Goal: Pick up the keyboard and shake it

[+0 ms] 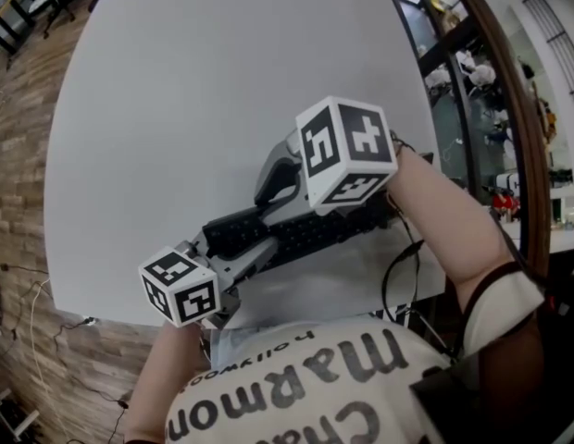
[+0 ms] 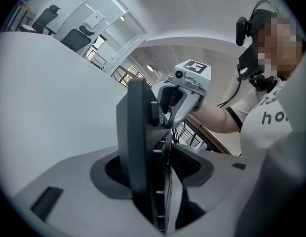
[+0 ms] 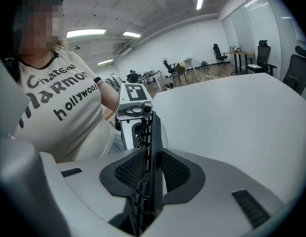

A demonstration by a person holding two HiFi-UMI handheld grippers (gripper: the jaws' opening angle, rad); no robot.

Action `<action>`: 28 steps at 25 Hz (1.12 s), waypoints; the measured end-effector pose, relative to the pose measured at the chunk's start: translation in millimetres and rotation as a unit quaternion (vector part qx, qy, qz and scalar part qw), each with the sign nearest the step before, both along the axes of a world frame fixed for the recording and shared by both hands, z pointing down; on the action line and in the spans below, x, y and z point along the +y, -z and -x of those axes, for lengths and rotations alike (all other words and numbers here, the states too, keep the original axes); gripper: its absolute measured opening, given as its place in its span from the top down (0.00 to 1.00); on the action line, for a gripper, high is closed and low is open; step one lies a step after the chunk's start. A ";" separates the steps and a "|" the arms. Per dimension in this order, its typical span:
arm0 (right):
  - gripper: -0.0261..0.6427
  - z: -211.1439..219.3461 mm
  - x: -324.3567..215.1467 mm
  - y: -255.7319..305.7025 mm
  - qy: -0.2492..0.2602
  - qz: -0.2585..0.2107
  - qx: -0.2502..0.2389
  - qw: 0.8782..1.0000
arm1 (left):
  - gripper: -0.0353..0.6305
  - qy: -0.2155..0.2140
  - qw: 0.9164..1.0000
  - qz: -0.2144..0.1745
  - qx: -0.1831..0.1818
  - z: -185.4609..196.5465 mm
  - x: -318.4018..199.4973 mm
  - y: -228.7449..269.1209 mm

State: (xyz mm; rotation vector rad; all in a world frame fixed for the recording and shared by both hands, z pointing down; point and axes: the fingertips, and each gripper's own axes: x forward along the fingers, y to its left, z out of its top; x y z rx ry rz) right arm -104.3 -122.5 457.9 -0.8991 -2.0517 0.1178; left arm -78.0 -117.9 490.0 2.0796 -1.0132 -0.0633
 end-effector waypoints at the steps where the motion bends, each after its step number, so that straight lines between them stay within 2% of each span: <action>1: 0.78 -0.5 0.2 -1.0 0.001 -0.001 0.001 1.000 | 0.61 -0.003 1.000 0.003 0.004 -1.1 0.9 -1.0; 5: 0.78 -1.5 0.2 -5.8 0.003 -0.004 0.005 1.000 | 0.62 -0.010 1.000 0.021 0.021 -3.7 2.5 -6.3; 8: 0.78 1.0 0.8 -5.9 0.000 0.002 0.006 1.000 | 0.69 -0.023 0.998 0.030 0.045 -4.1 5.5 -0.2; 17: 0.79 -2.4 1.5 -9.5 -0.009 -0.005 0.006 1.000 | 0.80 -0.029 0.995 0.028 0.087 -14.0 10.2 7.7; 20: 0.79 -1.4 1.1 -9.4 -0.026 0.013 0.005 1.000 | 0.80 -0.026 0.995 0.030 0.091 -13.1 10.6 7.2; 23: 0.79 2.1 1.7 -7.4 -0.049 0.030 -0.017 0.998 | 0.80 -0.023 0.995 0.035 0.090 -9.2 12.4 8.3; 28: 0.78 8.8 2.7 0.8 -0.076 -0.007 -0.068 0.995 | 0.80 -0.029 0.996 0.028 0.077 -1.9 16.0 12.3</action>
